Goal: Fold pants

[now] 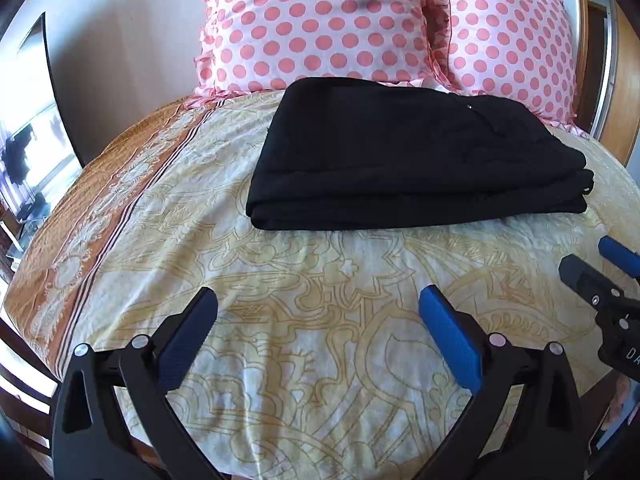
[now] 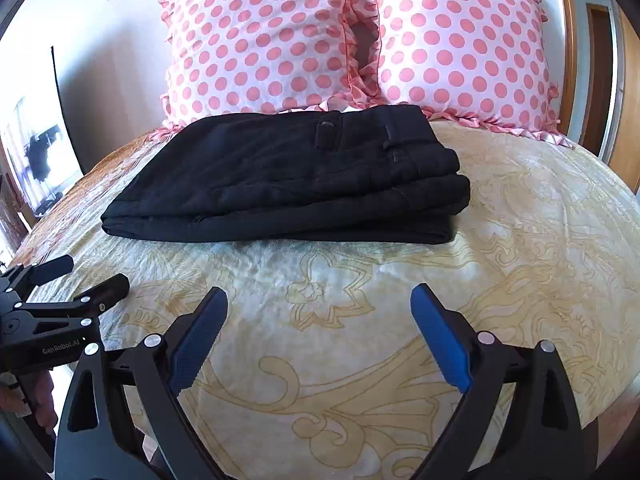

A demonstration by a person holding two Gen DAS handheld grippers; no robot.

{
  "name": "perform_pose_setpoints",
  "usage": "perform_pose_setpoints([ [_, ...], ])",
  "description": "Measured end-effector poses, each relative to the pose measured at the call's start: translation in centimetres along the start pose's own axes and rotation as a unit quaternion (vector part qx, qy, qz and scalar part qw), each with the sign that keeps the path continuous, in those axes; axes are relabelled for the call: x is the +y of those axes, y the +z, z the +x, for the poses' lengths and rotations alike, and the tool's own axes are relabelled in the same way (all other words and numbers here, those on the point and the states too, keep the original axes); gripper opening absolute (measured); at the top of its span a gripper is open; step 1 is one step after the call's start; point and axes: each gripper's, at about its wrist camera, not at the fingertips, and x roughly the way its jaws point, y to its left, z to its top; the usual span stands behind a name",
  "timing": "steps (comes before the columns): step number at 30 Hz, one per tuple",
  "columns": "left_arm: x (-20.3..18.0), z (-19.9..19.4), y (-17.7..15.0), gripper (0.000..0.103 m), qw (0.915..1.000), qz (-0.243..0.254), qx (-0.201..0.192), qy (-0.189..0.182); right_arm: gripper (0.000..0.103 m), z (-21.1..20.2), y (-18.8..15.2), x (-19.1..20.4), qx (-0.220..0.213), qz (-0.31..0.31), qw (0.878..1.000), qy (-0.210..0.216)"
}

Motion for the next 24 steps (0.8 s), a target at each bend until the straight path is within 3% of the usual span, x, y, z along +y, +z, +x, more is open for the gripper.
perform_pose_setpoints([
  [5, 0.4, -0.1, -0.2, 0.101, 0.9998, -0.018, 0.006, -0.005, 0.095, 0.3, -0.4, 0.1, 0.005, 0.004, 1.000, -0.011],
  [8, 0.4, 0.1, -0.2, 0.101, 0.9999, -0.017, 0.001, -0.003, 0.102, 0.6, -0.5, 0.2, 0.011, -0.004, 1.000, -0.020],
  [24, 0.3, 0.0, -0.3, 0.101, 0.9998, -0.015, -0.008, -0.005, 0.102, 0.6, -0.8, 1.0, 0.009, -0.003, 0.999, -0.051],
])
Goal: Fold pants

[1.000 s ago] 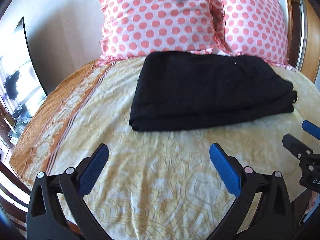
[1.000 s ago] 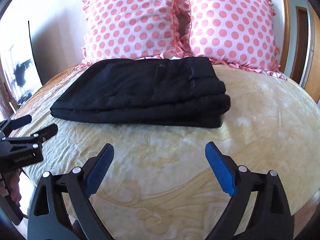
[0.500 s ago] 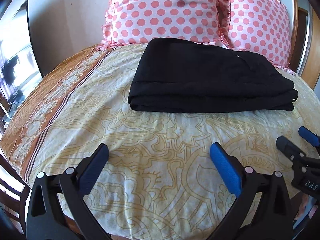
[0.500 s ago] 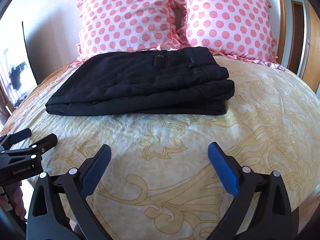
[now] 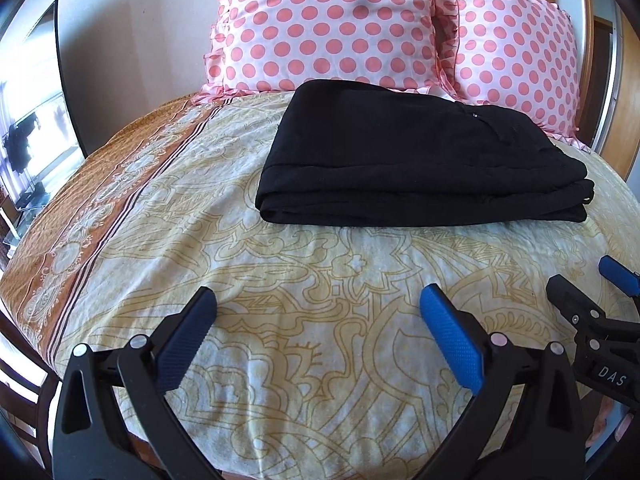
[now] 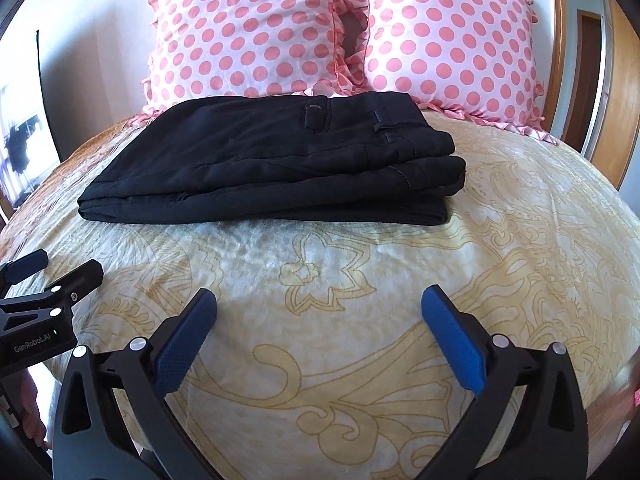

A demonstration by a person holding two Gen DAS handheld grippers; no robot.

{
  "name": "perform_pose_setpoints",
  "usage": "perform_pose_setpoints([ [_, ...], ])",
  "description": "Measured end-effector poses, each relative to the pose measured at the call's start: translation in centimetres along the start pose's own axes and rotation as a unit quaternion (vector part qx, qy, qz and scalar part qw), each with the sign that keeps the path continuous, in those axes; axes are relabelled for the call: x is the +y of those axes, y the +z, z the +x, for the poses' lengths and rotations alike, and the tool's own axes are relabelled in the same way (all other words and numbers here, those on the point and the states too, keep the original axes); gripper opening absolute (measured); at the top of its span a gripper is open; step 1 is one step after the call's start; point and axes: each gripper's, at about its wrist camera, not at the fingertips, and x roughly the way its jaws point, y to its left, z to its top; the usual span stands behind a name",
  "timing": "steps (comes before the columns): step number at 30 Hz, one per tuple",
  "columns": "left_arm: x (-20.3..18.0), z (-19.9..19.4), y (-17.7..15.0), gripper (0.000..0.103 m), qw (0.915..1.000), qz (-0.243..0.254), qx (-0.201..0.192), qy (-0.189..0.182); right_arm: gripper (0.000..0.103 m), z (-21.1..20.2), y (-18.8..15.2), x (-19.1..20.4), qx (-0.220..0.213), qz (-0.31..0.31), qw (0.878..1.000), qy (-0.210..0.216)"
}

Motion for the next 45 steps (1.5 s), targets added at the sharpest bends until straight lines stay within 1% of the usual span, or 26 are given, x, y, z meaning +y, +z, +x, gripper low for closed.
perform_pose_setpoints([
  [11, 0.06, 0.11, 0.17, 0.101, 1.0000, 0.005, -0.002, -0.006, 0.102, -0.07, -0.04, -0.04, -0.004, 0.000, 1.000, 0.000],
  [45, -0.04, 0.05, 0.06, 0.101, 1.0000, 0.003, -0.003, -0.005, 0.102, -0.07, -0.11, -0.01, -0.005, 0.000, 1.000, 0.000],
])
